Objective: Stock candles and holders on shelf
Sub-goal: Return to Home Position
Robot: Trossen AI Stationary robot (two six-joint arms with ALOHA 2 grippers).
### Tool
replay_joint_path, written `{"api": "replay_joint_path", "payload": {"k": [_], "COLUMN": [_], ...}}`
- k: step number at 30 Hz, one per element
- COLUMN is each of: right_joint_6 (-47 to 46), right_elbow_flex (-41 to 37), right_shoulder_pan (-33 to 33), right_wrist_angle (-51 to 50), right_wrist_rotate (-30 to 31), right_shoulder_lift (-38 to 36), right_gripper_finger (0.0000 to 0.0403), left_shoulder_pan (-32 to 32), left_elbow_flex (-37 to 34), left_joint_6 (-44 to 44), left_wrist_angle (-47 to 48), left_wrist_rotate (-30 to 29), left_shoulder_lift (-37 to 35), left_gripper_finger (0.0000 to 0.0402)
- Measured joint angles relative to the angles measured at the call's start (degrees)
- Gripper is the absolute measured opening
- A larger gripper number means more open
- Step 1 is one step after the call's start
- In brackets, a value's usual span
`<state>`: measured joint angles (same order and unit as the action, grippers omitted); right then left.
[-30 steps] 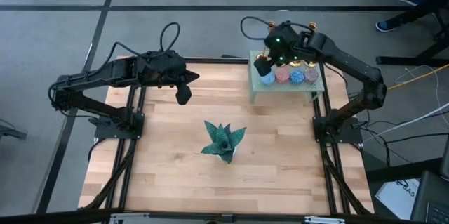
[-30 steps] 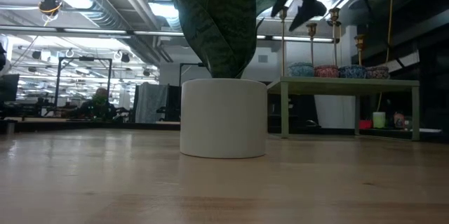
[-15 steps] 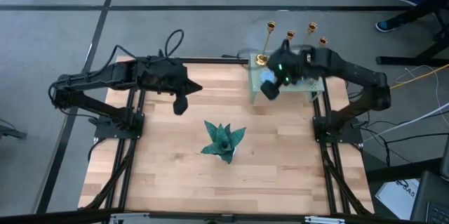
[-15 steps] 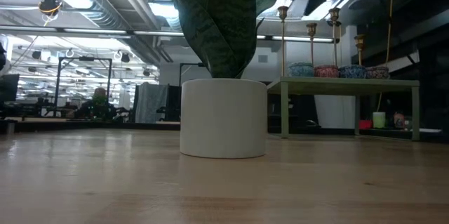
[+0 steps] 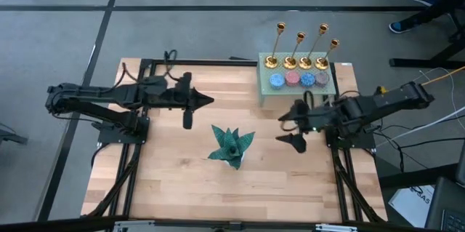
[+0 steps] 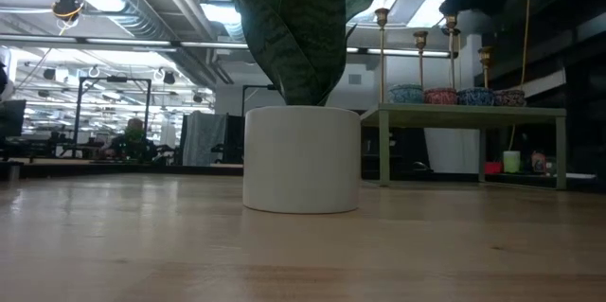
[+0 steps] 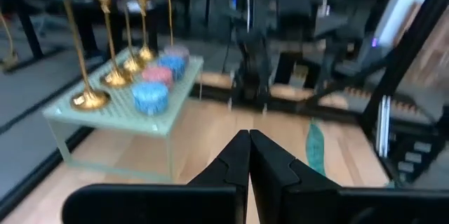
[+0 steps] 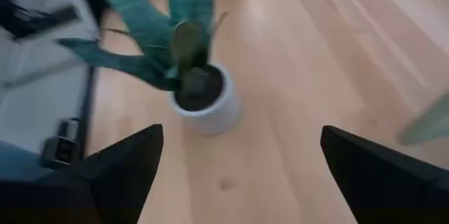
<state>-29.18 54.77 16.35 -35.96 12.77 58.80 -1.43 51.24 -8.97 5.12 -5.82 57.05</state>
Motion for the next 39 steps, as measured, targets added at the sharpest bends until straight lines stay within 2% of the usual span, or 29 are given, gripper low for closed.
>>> {"api": "replay_joint_path", "payload": {"k": [3,6,12,17,20,26,39], "right_joint_6": [-1.94,-3.28,-4.28,-0.70,4.14,6.17,16.68], "right_elbow_flex": [-9.94,-17.99,-27.98,-31.38,-32.51,-32.68,-32.64], "right_shoulder_pan": [3.79,5.71,5.66,5.60,5.60,5.60,5.58], "right_wrist_angle": [8.81,13.56,18.29,22.84,28.04,31.41,36.53], "right_wrist_rotate": [1.06,1.09,1.11,0.88,0.03,-0.36,1.23], "right_shoulder_lift": [-6.90,-13.04,-19.31,-20.04,-20.46,-20.39,-21.85], "right_gripper_finger": [0.0390,0.0390,0.0390,0.0390,0.0390,0.0390,0.0390], "left_shoulder_pan": [-1.33,-2.37,-3.63,-4.71,-5.03,-5.12,-5.07], "left_elbow_flex": [-5.77,-10.36,-19.00,-27.60,-31.88,-37.30,-45.49], "left_joint_6": [-0.78,-0.94,-1.97,-4.32,-7.49,-13.29,-9.35], "left_wrist_angle": [-3.66,-4.56,-9.12,-15.11,-15.97,-16.05,-17.58], "left_wrist_rotate": [0.13,0.06,-2.31,-2.23,-2.67,-6.45,-5.73], "left_shoulder_lift": [-4.62,-9.97,-20.47,-27.57,-31.29,-38.09,-47.19], "left_gripper_finger": [0.0006,0.0006,0.0006,0.0006,0.0006,0.0006,0.0006]}}
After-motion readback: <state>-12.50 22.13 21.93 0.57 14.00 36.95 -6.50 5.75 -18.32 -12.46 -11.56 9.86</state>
